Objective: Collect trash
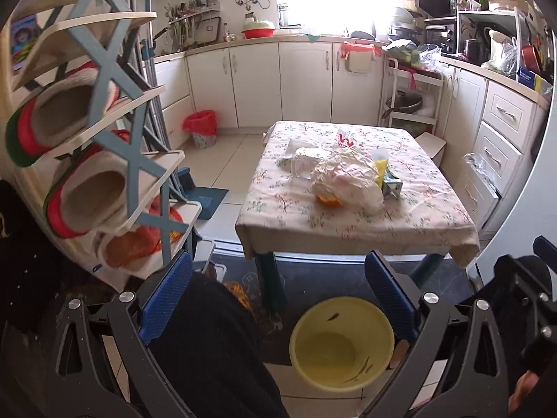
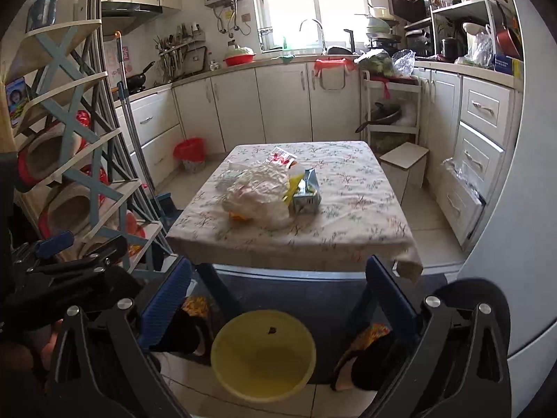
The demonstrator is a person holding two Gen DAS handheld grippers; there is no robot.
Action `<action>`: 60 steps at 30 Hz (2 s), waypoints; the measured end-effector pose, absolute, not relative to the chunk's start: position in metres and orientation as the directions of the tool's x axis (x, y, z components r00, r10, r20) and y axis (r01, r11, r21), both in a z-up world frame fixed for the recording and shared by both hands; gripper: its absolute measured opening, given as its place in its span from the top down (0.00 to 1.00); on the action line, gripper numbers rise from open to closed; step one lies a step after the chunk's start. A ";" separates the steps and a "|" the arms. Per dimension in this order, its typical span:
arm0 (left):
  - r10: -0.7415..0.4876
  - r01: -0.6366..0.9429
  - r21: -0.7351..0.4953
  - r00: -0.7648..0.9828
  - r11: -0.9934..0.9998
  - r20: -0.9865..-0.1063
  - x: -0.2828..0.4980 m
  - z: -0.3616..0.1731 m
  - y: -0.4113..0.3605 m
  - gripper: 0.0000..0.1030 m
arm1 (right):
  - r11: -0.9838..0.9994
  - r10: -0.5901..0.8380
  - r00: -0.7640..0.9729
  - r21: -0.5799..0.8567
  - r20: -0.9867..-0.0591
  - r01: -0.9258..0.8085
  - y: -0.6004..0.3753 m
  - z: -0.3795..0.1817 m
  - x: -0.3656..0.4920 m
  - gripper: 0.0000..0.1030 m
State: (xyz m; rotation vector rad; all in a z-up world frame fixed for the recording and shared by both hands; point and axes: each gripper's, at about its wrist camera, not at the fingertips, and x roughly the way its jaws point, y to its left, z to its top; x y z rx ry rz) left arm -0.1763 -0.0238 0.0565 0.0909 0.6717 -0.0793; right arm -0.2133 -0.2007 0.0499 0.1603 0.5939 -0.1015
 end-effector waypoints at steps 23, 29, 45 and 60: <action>-0.033 0.099 0.077 0.798 0.992 -0.601 -0.220 0.064 -0.026 0.08 | 0.986 -0.036 0.849 0.119 -0.526 0.116 -0.184 0.058 -0.255 0.07; -0.030 0.092 0.074 0.800 0.993 -0.599 -0.220 0.065 -0.022 0.08 | 0.987 -0.038 0.852 0.114 -0.522 0.114 -0.184 0.060 -0.258 0.07; -0.027 0.091 0.074 0.797 0.993 -0.604 -0.218 0.063 -0.020 0.08 | 0.987 -0.038 0.853 0.114 -0.520 0.114 -0.183 0.062 -0.259 0.07; -0.001 0.072 0.086 0.769 0.994 -0.639 -0.184 0.048 -0.017 0.08 | 0.983 -0.068 0.843 0.106 -0.533 0.147 -0.201 0.051 -0.230 0.07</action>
